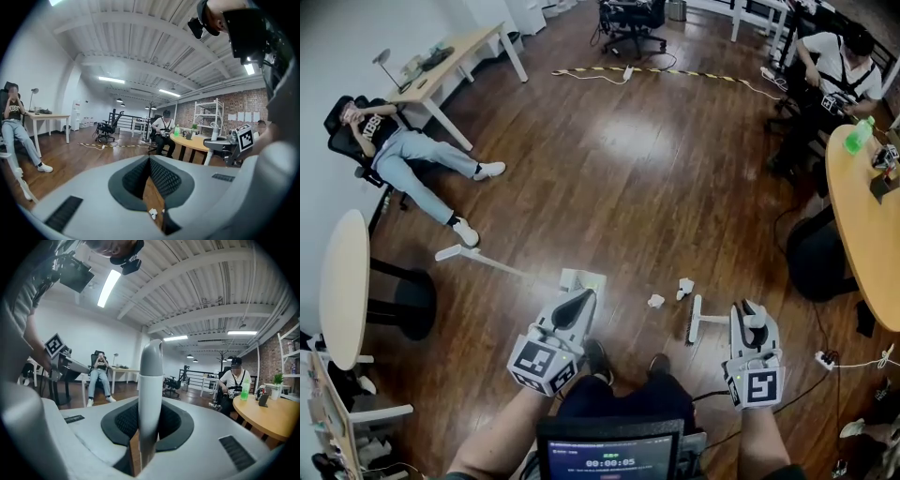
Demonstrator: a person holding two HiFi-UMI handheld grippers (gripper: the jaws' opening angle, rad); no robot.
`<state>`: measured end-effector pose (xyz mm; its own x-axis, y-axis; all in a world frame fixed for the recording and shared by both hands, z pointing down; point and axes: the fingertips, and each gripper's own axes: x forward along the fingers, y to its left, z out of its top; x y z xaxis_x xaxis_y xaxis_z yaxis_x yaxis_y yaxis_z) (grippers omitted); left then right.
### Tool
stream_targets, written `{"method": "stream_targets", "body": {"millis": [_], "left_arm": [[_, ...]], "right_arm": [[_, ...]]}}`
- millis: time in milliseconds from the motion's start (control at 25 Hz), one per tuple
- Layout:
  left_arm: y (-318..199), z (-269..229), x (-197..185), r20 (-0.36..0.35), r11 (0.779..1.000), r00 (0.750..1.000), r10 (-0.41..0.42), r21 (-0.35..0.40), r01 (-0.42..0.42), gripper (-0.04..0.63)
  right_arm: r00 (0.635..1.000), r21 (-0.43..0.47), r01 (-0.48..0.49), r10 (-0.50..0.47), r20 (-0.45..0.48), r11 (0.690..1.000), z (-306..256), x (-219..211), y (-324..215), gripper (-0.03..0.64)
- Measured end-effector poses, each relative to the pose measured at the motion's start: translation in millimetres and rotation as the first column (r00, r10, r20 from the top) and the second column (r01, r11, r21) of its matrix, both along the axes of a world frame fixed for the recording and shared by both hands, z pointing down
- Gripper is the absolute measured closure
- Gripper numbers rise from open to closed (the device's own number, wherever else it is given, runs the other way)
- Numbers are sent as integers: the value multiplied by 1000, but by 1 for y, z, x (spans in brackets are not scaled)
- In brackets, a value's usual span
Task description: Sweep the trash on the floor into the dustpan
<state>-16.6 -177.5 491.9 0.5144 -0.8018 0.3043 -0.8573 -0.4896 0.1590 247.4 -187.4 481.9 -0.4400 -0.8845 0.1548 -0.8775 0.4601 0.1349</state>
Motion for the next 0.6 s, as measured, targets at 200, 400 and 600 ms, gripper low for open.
{"method": "stream_targets", "body": {"millis": [200,400,600], "left_arm": [[-14,21,-32,1,999,1000,24,-31,-24,588],[-22,42,-55,-19,997,998,56,-57,-57,588],[-30,68,-80,-17,994,997,73,-75,-74,588]], "right_arm": [[999,1,-37,37,-4,999,22,-21,-18,537],[1000,18,-23,23,1,1000,33,-50,-30,537],[1000,26,15,-14,-14,1000,50,-91,-36,538]]}}
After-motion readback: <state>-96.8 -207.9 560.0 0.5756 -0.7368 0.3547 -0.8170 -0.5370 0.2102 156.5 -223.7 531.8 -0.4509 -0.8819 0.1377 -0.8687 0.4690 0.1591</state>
